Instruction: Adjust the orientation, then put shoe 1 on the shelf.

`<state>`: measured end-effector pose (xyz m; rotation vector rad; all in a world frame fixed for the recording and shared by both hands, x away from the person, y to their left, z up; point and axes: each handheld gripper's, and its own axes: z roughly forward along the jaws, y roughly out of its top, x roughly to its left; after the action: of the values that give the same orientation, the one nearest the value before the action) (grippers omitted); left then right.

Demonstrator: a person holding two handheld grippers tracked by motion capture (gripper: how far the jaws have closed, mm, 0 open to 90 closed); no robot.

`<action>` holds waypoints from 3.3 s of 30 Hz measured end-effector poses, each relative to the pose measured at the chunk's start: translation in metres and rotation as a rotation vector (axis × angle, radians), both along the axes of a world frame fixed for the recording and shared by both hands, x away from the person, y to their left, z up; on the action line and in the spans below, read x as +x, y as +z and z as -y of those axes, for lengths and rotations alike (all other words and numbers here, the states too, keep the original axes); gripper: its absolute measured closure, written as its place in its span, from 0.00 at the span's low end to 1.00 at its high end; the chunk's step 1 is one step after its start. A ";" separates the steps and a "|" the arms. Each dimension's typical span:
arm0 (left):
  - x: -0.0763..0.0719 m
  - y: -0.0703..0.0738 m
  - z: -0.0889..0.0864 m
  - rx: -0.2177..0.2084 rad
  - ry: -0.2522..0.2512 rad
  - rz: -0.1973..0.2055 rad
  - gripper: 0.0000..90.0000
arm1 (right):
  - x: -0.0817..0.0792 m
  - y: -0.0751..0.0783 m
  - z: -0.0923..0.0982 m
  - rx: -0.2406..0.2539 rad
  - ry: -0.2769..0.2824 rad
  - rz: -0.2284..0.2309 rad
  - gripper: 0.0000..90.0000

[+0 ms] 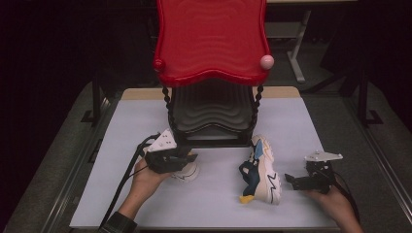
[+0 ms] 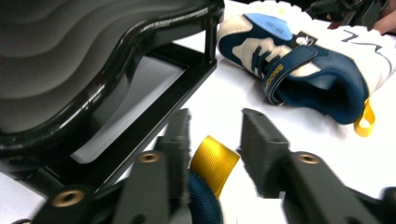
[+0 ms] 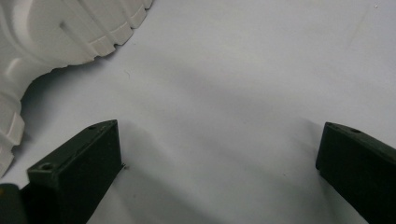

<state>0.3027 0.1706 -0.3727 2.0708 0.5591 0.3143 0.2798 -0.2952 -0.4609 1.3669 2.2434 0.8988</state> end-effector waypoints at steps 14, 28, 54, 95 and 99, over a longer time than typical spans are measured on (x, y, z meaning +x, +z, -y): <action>-0.016 0.003 -0.008 0.016 -0.068 -0.039 0.98 | 0.000 0.000 0.000 0.000 0.000 0.000 0.00; -0.071 0.008 -0.051 -0.004 -0.135 -0.104 0.98 | 0.000 0.000 0.000 0.000 0.000 0.001 0.00; -0.036 0.020 -0.096 -0.036 -0.003 -0.103 0.61 | 0.000 0.000 0.000 0.000 0.000 0.000 0.00; -0.014 -0.011 -0.094 -0.008 -0.029 -0.145 0.82 | 0.000 0.000 0.000 0.000 0.000 -0.001 0.00; -0.017 -0.005 -0.088 -0.030 -0.053 -0.137 0.82 | 0.000 0.000 0.000 0.000 0.000 -0.001 0.00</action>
<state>0.2858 0.2582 -0.3781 2.0851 0.5858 0.1330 0.2799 -0.2951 -0.4609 1.3679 2.2437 0.8982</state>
